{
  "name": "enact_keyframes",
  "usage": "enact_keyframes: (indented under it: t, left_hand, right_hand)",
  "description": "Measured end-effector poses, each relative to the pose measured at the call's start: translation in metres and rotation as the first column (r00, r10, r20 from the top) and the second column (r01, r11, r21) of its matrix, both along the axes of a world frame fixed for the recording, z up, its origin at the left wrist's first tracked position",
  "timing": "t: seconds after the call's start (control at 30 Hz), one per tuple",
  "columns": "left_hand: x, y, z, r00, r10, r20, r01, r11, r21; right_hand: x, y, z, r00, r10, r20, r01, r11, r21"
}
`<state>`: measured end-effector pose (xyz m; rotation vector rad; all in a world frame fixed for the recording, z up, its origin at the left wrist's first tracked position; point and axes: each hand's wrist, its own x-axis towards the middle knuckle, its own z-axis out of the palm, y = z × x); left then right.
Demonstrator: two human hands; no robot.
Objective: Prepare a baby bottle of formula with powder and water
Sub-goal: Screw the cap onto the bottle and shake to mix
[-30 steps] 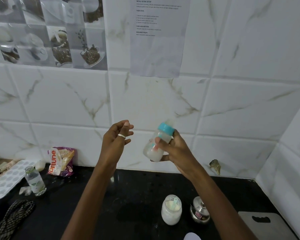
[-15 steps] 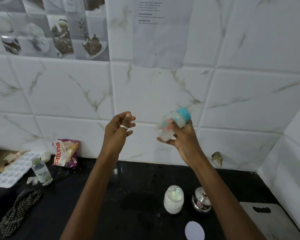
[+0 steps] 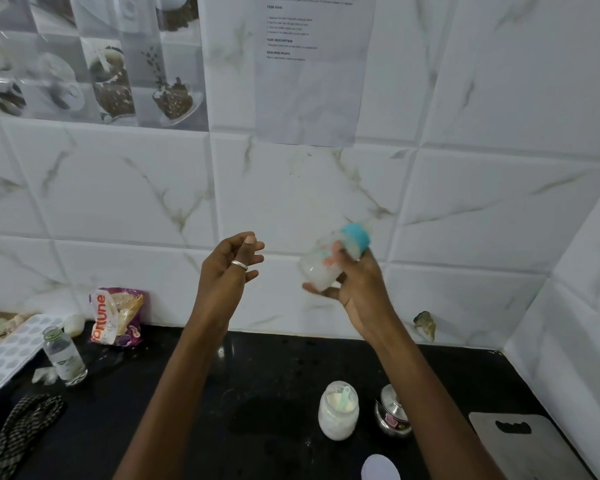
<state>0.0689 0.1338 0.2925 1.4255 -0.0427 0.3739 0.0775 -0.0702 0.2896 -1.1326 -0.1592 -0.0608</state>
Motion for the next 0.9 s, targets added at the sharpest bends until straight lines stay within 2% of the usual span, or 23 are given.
enact_keyframes:
  t: [0.03, 0.07, 0.17, 0.2, 0.23, 0.3, 0.33, 0.37, 0.47, 0.5, 0.6, 0.63, 0.73, 0.77, 0.87, 0.9]
  left_hand:
    - [0.0, 0.001, -0.001, 1.0, 0.002, 0.001, -0.002, 1.0, 0.0]
    - [0.0, 0.002, -0.001, 1.0, 0.005, 0.001, -0.005, 1.0, -0.002]
    - [0.001, 0.001, -0.001, 1.0, 0.009, -0.006, -0.009, 1.0, -0.004]
    - [0.002, 0.001, -0.001, 1.0, 0.008, -0.007, -0.008, 1.0, -0.002]
    - [0.002, 0.0, -0.001, 1.0, 0.003, -0.005, -0.003, 1.0, -0.004]
    - [0.001, -0.001, -0.001, 1.0, -0.009, 0.004, 0.009, 1.0, -0.008]
    - [0.001, -0.001, 0.0, 1.0, -0.008, 0.006, 0.008, 1.0, -0.006]
    - [0.001, -0.001, 0.0, 1.0, -0.006, 0.007, 0.006, 1.0, -0.005]
    - [0.003, 0.001, 0.002, 1.0, 0.003, 0.006, -0.003, 1.0, -0.011]
    - [0.003, 0.001, 0.002, 1.0, 0.005, 0.004, -0.005, 1.0, -0.011]
    - [0.002, 0.002, 0.0, 1.0, -0.003, 0.002, 0.003, 1.0, -0.01]
    - [0.002, 0.002, -0.001, 1.0, -0.003, 0.003, 0.003, 1.0, -0.006]
    - [0.002, 0.003, -0.001, 1.0, 0.006, 0.0, -0.006, 1.0, -0.014]
    - [0.002, 0.004, -0.001, 1.0, 0.008, -0.001, -0.008, 1.0, -0.015]
    - [0.002, 0.007, -0.002, 1.0, 0.009, 0.001, -0.009, 1.0, 0.001]
    - [0.002, 0.008, -0.002, 1.0, 0.011, 0.002, -0.011, 1.0, 0.006]
  right_hand:
    - [0.002, -0.001, 0.002, 0.999, -0.044, 0.008, 0.044, 0.997, 0.069]
    - [0.003, -0.001, 0.003, 0.998, -0.061, 0.017, 0.06, 0.997, 0.058]
    - [-0.001, 0.0, -0.001, 0.998, 0.054, 0.023, -0.046, 0.962, -0.269]
    - [-0.002, 0.0, -0.002, 0.996, 0.082, 0.02, -0.072, 0.947, -0.313]
    - [-0.002, 0.0, -0.003, 0.997, 0.077, 0.024, -0.067, 0.956, -0.287]
    - [-0.002, 0.001, 0.001, 1.0, -0.001, 0.026, 0.004, 0.996, -0.087]
    - [-0.002, 0.001, 0.002, 0.999, -0.029, 0.033, 0.031, 0.999, -0.04]
    - [-0.002, 0.002, 0.001, 0.998, -0.036, 0.042, 0.039, 0.996, -0.076]
    - [-0.006, 0.003, -0.002, 0.996, 0.062, 0.062, -0.035, 0.931, -0.364]
    - [-0.007, 0.003, -0.002, 0.995, 0.069, 0.066, -0.039, 0.925, -0.379]
    - [-0.007, 0.007, 0.002, 0.998, -0.004, 0.069, 0.016, 0.984, -0.179]
    - [-0.007, 0.01, 0.003, 0.997, -0.008, 0.08, 0.022, 0.984, -0.177]
    - [-0.01, 0.014, 0.003, 0.993, 0.069, 0.099, -0.025, 0.922, -0.387]
    - [-0.01, 0.014, 0.003, 0.992, 0.072, 0.101, -0.026, 0.919, -0.395]
    - [-0.007, 0.014, 0.007, 0.995, -0.023, 0.094, 0.041, 0.981, -0.19]
    - [-0.008, 0.015, 0.009, 0.994, -0.03, 0.101, 0.048, 0.983, -0.178]
